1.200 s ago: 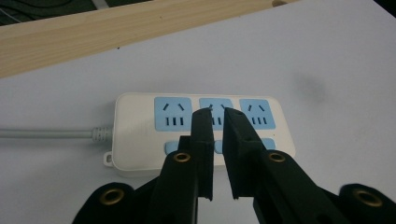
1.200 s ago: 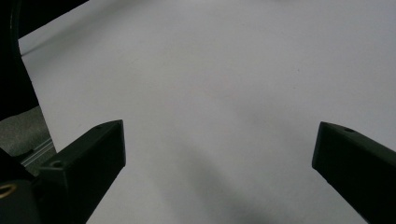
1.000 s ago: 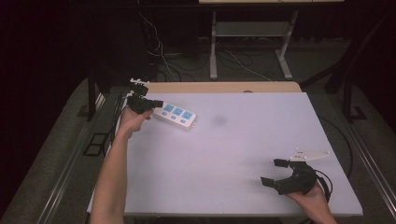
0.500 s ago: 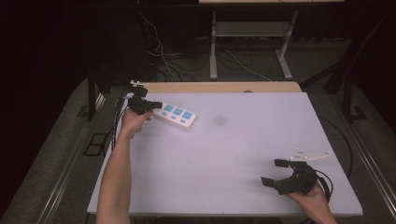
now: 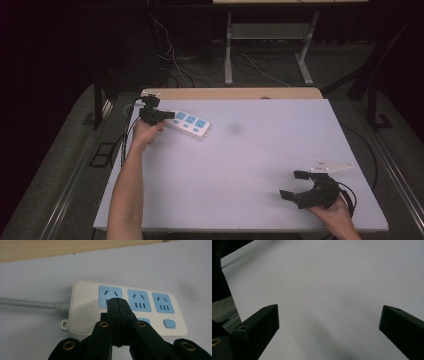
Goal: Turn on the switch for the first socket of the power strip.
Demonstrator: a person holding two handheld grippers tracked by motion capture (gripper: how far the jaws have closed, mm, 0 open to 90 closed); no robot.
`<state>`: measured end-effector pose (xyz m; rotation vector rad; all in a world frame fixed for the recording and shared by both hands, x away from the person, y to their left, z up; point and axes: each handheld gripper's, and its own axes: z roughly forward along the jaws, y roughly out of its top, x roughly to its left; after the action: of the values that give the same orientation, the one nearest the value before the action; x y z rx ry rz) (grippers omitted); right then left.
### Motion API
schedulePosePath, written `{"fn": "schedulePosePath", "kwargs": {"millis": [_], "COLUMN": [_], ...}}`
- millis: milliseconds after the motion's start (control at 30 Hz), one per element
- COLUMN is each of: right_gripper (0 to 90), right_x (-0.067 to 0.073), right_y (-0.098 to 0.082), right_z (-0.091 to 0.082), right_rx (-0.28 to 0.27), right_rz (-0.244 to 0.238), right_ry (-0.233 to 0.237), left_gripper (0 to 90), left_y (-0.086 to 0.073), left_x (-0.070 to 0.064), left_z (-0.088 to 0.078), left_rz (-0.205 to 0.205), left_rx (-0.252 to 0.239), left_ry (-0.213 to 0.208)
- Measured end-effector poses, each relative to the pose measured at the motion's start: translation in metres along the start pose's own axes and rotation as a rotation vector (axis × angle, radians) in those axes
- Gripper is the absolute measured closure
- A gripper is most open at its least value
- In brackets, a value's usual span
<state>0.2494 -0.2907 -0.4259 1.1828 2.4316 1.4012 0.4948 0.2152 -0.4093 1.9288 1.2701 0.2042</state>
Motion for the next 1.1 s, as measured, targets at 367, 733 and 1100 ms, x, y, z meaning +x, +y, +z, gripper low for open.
{"fn": "schedulePosePath", "kwargs": {"millis": [367, 733, 1100], "right_gripper": [2.2, 2.2, 2.2], "right_x": [0.000, 0.000, 0.000], "right_y": [0.000, 0.000, -0.001], "right_z": [0.001, 0.001, -0.002], "right_rx": [0.006, 0.005, -0.004], "right_rz": [-0.003, -0.005, 0.000], "right_ry": [-0.002, -0.003, -0.009], "left_gripper": [89.0, 89.2, 89.7], "left_y": [-0.004, -0.007, -0.012], "left_x": [-0.001, -0.003, -0.003], "left_z": [0.010, 0.013, 0.015], "left_rz": [0.004, -0.002, -0.012], "left_rx": [0.024, 0.013, -0.006], "left_ry": [-0.009, 0.017, 0.020]}}
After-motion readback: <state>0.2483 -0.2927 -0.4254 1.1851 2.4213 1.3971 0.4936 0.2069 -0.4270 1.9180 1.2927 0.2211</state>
